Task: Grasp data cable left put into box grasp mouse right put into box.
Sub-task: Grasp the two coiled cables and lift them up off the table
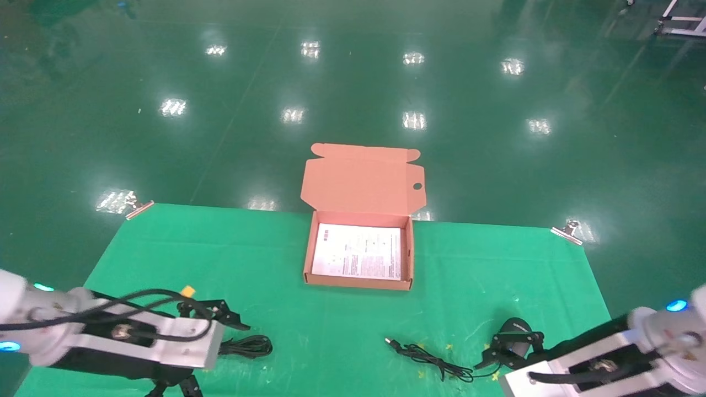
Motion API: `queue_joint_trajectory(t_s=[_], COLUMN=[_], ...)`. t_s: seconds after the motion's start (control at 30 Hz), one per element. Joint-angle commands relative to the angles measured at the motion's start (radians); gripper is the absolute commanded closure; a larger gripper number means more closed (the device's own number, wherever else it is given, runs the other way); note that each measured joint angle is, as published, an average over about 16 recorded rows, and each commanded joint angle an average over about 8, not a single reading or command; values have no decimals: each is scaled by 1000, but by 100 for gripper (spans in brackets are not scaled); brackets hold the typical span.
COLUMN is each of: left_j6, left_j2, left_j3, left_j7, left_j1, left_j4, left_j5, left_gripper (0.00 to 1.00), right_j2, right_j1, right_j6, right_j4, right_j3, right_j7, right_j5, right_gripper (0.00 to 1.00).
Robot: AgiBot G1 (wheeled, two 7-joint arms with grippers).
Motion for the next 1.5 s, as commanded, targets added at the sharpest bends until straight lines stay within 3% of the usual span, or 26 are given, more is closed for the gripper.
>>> queue_joint_trajectory(t_s=[0.03,0.3,0.53,0.97,1.33,1.4,1.43,1.5], left_j6=[-10,-94,-180,-265,-330,-335,-338,-341], left_j2=[17,94,158,306,394,403,407,414], left_j3=[29,104,126,111,91,87,85,83], left_j7=[-3,-74,-119,-66,85,115,130,156], left_j1=[-6,18,40,-20,-83,-90,-93,-98], left_j4=[1,35,159,594,913,954,972,1002], left_j5=[61,274,369,354,318,310,307,302], left_gripper=[0,0,0,0,0,17,29,54], right_j2=[-20,-67,-98,-214,-351,-371,-379,-392], right_j1=[36,2,-63,-143,-141,-139,-140,-141], right_j6=[7,114,222,375,444,454,460,469], right_j4=[0,-1,-11,-153,-404,-445,-463,-492], right_j3=[-65,-127,-152,-168,-158,-158,-158,-158], right_j7=[-1,88,160,275,206,180,167,145], right_j5=[-54,-206,-316,-422,-387,-381,-378,-374], right_gripper=[0,0,0,0,0,0,6,31])
